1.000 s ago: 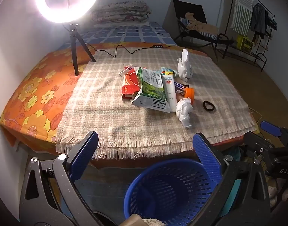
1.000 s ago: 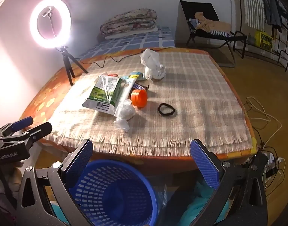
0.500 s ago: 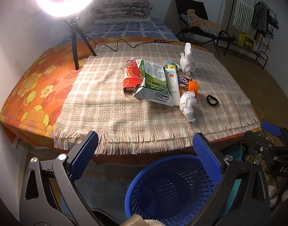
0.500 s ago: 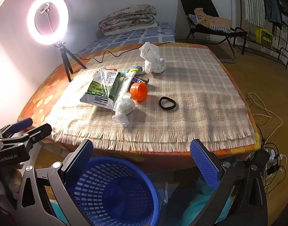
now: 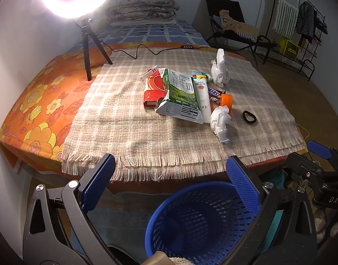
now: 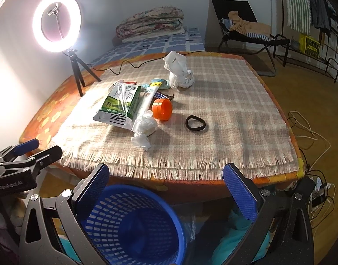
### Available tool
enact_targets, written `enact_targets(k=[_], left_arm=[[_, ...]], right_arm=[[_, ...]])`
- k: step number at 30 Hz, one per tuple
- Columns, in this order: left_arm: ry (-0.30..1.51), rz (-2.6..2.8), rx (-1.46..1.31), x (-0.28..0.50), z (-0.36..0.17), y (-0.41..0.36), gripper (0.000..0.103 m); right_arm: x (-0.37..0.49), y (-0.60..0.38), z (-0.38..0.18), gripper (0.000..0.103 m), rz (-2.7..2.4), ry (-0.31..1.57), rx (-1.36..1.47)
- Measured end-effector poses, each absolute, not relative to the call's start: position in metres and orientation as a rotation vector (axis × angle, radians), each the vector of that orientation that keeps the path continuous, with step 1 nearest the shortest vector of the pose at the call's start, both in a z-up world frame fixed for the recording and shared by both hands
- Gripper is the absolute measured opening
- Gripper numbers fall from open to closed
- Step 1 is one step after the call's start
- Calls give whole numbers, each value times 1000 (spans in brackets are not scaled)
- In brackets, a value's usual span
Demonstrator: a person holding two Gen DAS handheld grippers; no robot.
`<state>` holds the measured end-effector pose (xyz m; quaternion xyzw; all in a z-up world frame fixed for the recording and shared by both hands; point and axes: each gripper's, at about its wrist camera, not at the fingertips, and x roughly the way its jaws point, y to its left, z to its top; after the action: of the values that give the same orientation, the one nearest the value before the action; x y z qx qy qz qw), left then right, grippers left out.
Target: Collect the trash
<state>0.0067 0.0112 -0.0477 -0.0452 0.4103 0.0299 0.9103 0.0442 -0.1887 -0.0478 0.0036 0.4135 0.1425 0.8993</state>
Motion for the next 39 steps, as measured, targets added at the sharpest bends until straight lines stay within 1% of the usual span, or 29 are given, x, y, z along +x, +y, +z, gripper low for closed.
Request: enact_targets(k=[1, 7, 39], left_arm=[[847, 65, -92, 11, -41, 5, 102], [847, 63, -90, 9, -45, 1, 102], [851, 63, -93, 12, -42, 7, 102]], right_arm=[[45, -189, -48, 102, 297, 856, 7], [45, -187, -46, 102, 302, 850, 2], [46, -188, -48, 102, 292, 856, -12]])
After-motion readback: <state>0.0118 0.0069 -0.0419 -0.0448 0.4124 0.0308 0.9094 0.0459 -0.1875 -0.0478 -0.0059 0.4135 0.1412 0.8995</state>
